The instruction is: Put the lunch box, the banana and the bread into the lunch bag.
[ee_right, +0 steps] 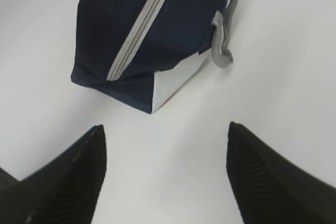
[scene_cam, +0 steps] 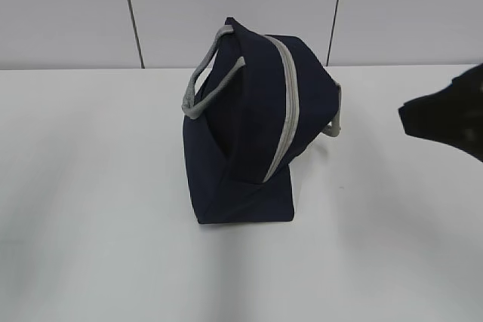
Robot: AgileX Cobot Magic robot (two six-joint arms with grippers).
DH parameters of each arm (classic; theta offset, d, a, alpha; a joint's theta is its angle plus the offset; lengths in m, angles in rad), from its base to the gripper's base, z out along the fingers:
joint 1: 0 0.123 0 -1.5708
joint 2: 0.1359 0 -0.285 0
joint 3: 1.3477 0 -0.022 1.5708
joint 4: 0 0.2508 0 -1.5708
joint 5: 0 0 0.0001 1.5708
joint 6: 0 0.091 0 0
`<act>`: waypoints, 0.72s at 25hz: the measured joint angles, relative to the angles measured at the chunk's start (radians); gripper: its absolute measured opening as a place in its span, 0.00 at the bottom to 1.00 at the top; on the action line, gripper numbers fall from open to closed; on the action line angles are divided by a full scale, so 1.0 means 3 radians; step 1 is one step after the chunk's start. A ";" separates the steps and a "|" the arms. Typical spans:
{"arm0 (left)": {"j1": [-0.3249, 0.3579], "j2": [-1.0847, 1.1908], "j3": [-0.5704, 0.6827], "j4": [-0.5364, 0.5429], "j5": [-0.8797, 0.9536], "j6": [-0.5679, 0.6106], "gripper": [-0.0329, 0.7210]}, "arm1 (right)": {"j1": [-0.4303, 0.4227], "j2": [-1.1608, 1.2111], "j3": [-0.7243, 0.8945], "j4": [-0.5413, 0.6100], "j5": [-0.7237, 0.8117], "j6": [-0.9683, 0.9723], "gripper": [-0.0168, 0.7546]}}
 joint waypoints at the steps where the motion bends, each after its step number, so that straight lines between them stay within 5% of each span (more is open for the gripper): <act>1: 0.0000 -0.0054 0.0000 0.0034 0.0038 0.0000 0.48 | 0.0000 -0.0079 0.0000 0.0024 0.0107 -0.0016 0.71; 14: 0.0000 -0.1309 0.0708 0.0184 0.0251 0.0055 0.49 | 0.0000 -0.1475 0.0432 0.0159 0.1200 -0.0074 0.73; 18: 0.0000 -0.1661 0.0762 0.0305 0.0443 0.0062 0.65 | 0.0000 -0.1990 0.0670 0.0180 0.1419 -0.0019 0.73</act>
